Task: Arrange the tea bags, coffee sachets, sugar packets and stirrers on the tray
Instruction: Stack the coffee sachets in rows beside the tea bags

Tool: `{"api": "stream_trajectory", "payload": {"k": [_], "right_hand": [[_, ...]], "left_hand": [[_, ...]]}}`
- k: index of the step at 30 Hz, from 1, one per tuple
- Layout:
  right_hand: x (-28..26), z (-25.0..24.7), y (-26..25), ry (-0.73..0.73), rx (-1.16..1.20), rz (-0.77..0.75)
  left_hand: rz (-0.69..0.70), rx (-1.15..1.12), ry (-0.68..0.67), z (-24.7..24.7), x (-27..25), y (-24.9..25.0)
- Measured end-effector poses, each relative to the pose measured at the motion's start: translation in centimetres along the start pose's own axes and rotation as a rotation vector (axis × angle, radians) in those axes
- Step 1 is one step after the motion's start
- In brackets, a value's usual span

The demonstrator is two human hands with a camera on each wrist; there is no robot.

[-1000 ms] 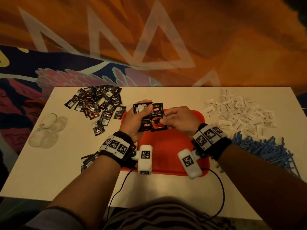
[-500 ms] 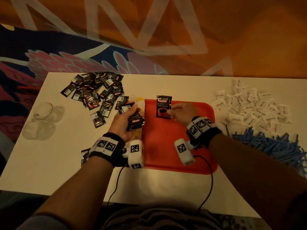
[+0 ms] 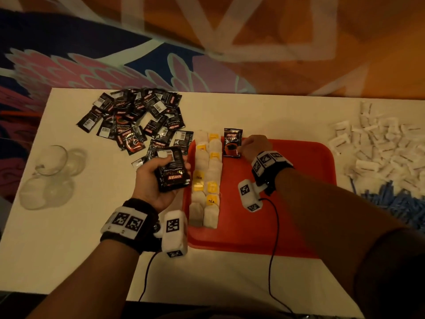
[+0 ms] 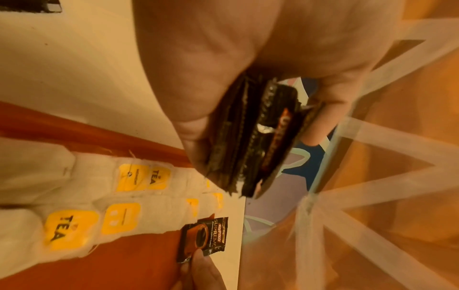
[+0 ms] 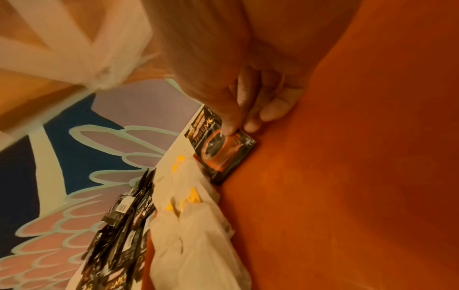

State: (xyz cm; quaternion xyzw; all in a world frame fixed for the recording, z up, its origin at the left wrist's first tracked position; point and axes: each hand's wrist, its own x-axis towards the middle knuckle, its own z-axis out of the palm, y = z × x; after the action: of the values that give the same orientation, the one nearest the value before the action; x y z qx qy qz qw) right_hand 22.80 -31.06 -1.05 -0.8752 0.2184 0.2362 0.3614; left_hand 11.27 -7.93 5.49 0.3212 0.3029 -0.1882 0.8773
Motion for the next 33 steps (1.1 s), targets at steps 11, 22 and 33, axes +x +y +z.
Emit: {"api": "stream_trajectory", "payload": {"k": [11, 22, 33], "right_hand": [[1.2, 0.7, 0.5, 0.029, 0.065, 0.029], [0.1, 0.2, 2.3, 0.036, 0.286, 0.099], [-10.4, -5.1, -0.4, -0.458, 0.410, -0.288]], "left_hand": [[0.029, 0.207, 0.189, -0.4, 1.2, 0.0], [0.072, 0.324, 0.222, 0.4, 1.8, -1.1], [0.050, 0.521, 0.041, 5.8, 1.1, -3.6]]}}
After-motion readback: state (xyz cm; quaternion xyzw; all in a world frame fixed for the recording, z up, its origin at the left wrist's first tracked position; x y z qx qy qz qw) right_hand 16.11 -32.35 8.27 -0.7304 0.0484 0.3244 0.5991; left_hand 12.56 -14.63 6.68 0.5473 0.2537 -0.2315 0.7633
